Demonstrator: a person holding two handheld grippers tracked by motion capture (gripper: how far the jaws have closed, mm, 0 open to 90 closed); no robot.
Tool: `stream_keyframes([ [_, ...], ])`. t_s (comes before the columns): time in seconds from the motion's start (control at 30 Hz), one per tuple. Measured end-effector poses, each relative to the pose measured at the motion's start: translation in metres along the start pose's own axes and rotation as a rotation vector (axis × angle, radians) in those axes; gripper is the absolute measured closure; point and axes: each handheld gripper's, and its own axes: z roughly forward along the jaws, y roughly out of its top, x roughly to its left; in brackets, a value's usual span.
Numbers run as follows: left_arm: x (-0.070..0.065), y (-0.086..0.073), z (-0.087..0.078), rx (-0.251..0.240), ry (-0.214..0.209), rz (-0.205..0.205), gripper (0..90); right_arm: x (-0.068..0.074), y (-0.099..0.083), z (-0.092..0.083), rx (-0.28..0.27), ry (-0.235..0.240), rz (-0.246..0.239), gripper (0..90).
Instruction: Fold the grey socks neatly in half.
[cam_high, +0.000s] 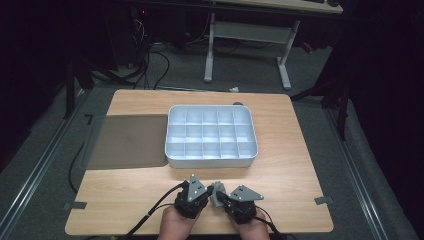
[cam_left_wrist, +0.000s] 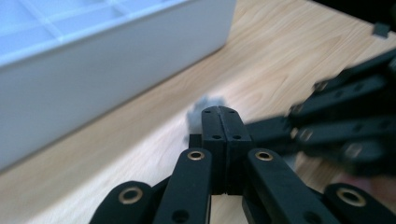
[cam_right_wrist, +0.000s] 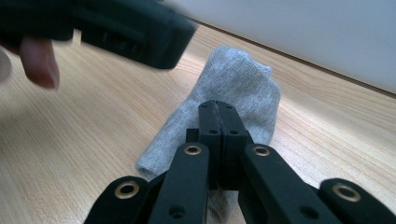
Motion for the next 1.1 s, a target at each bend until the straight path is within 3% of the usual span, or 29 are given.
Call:
stream_keyframes([
  [0.13,-0.006,0.011,0.015,0.005,-0.020,0.011,90.0,0.000,0.000,0.000,-0.001,0.002,-0.001,90.0],
  [0.33,-0.005,0.009,0.028,0.035,-0.010,0.007,90.0,-0.001,0.000,-0.001,0.002,0.010,0.001,90.0],
  [0.63,0.004,-0.001,0.033,0.058,0.007,-0.010,90.0,-0.001,-0.001,-0.002,-0.010,0.010,0.010,90.0],
  [0.8,0.004,-0.001,0.032,0.060,0.014,-0.003,90.0,-0.006,0.002,-0.009,-0.015,0.010,0.049,90.0],
  [0.97,0.004,-0.002,0.033,0.060,0.022,0.006,90.0,-0.005,0.004,-0.022,-0.052,0.060,0.066,86.3],
  [1.1,0.004,-0.004,0.033,0.059,0.020,0.008,90.0,-0.002,0.000,-0.020,-0.002,0.080,0.056,85.8],
])
